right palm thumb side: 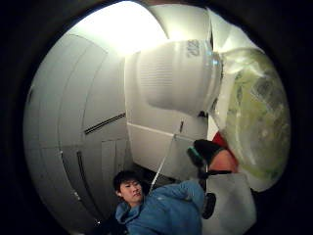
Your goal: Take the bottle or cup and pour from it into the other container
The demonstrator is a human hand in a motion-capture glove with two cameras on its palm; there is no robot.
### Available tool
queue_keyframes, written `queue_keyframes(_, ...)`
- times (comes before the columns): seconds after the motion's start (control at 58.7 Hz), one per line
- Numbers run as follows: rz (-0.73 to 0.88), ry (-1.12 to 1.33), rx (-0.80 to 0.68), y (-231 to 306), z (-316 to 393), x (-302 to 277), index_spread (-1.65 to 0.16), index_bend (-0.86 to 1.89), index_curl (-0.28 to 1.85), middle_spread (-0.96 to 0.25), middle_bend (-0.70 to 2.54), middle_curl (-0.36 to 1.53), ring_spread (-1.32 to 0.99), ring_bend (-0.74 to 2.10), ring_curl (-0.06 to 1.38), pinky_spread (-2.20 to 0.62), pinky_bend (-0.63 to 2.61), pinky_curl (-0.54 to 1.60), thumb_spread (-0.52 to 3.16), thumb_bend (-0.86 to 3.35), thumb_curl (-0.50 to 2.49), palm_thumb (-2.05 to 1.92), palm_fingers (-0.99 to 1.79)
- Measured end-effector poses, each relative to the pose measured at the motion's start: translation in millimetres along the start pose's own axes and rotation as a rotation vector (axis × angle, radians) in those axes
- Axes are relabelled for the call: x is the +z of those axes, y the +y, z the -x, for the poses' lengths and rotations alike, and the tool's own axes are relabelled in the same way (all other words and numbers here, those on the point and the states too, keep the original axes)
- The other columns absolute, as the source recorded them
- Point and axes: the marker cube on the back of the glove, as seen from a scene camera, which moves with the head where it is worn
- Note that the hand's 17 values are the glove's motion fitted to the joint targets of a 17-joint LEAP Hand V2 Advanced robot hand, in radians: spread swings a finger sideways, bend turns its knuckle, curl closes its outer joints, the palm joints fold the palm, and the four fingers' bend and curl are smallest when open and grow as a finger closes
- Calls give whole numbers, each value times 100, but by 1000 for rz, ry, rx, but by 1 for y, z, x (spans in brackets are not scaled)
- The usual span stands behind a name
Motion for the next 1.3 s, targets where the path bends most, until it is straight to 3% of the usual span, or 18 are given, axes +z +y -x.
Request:
queue_keyframes(0.085,-69,1,-16,-7,1,8,-23,19,24,4,45,39,6,57,27,16,57,21,74,7,43,92,82)
queue_keyframes(0.136,-51,6,-7,-6,2,14,-20,18,27,1,45,40,-2,58,30,8,55,22,70,8,46,98,94)
queue_keyframes(0.443,118,262,-30,-12,41,36,-15,12,33,-7,38,45,-18,48,37,-15,54,29,32,-2,59,110,102)
queue_keyframes(0.937,613,1185,-129,-14,119,81,-15,11,30,-8,33,50,-21,43,44,-20,48,33,19,-4,67,110,107)
queue_keyframes(1.159,688,1681,-160,-19,134,107,-15,11,29,-8,32,51,-21,41,45,-20,46,35,18,-4,69,109,107)
queue_keyframes(1.295,827,1883,-252,-9,131,129,-15,11,29,-8,31,52,-21,41,46,-20,46,35,18,-4,69,109,107)
